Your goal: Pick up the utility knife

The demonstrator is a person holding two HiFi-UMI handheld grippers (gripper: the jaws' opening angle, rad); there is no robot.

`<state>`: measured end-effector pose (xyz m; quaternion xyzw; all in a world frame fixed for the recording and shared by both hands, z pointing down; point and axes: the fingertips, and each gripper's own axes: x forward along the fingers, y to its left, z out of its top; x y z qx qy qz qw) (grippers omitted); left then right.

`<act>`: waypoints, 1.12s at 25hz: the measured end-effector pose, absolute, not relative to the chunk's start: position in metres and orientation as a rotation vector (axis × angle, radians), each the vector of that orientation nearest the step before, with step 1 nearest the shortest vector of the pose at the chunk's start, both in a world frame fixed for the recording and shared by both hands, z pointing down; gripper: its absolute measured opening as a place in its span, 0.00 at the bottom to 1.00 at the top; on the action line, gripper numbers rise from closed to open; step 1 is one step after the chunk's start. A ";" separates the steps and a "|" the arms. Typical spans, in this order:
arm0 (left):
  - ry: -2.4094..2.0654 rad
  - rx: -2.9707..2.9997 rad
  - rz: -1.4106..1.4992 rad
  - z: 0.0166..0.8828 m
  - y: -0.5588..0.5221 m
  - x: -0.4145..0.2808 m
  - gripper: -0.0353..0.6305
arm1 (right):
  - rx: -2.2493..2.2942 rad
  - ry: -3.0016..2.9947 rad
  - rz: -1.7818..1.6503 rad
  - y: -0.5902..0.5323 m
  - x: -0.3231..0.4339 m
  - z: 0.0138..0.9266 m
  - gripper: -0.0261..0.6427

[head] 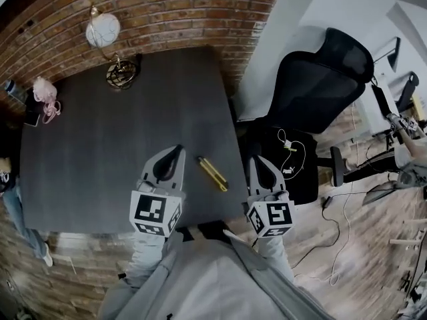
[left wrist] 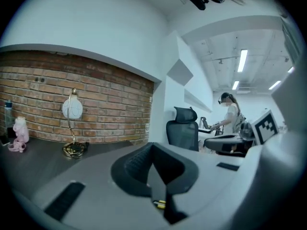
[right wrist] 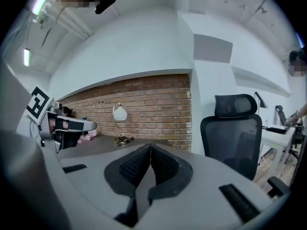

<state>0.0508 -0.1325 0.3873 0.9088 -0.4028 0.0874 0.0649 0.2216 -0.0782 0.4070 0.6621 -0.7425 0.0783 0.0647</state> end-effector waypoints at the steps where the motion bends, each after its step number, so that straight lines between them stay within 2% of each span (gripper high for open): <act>1: -1.243 2.727 0.265 0.387 -0.133 0.049 0.08 | 1.968 -2.263 0.235 -0.084 0.220 0.407 0.07; 14: -1.517 2.574 0.272 0.385 -0.126 0.009 0.08 | 1.701 -2.443 0.228 -0.110 0.190 0.412 0.07; 28: -1.480 2.566 0.269 0.394 -0.137 0.000 0.08 | 1.701 -2.426 0.234 -0.125 0.178 0.411 0.07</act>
